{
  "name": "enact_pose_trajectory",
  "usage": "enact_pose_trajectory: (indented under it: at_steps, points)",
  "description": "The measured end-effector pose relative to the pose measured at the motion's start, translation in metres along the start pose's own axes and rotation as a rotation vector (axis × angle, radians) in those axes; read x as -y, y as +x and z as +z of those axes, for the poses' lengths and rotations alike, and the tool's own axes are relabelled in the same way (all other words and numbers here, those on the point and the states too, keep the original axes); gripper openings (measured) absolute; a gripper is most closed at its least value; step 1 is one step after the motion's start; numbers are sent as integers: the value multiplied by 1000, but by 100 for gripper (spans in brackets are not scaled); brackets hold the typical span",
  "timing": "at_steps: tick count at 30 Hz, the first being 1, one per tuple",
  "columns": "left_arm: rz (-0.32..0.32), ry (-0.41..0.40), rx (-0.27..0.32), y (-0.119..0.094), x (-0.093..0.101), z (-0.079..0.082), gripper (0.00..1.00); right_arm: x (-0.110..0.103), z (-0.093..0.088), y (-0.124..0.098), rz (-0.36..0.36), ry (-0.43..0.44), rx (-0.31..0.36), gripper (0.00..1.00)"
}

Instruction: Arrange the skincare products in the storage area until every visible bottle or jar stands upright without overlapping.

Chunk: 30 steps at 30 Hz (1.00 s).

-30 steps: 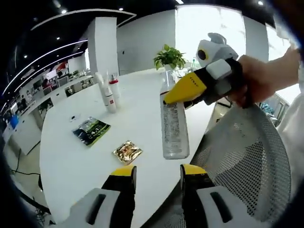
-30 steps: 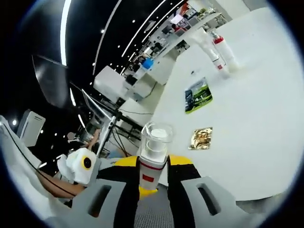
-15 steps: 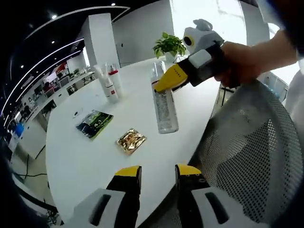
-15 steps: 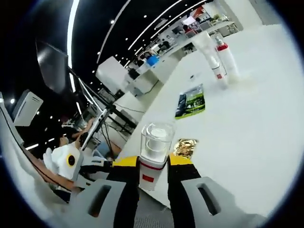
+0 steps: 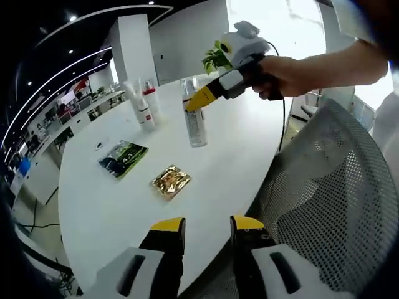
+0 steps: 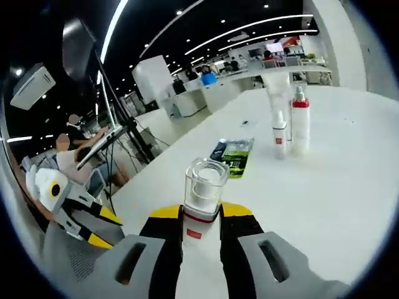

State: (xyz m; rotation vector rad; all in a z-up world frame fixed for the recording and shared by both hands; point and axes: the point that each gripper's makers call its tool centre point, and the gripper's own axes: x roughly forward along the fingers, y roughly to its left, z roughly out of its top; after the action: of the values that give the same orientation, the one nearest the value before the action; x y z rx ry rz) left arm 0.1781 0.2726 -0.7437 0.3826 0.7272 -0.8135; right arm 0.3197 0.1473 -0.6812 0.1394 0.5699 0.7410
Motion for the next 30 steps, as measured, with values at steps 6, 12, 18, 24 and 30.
enact_pose_trajectory:
  at_steps: [6,12,18,24,30]
  points:
    - [10,17,28,-2,-3,6,29,40,13,10,-89,-37,16,19]
    - [19,13,7,-1,-5,2,29,61,19,25,-135,-79,2,19]
    - [6,13,6,0,-3,1,28,87,32,38,-200,-139,-9,20]
    - [6,15,-4,1,-4,-1,27,119,47,49,-274,-138,12,20]
    - [17,-9,3,-1,-7,0,27,137,49,64,-328,-198,5,20]
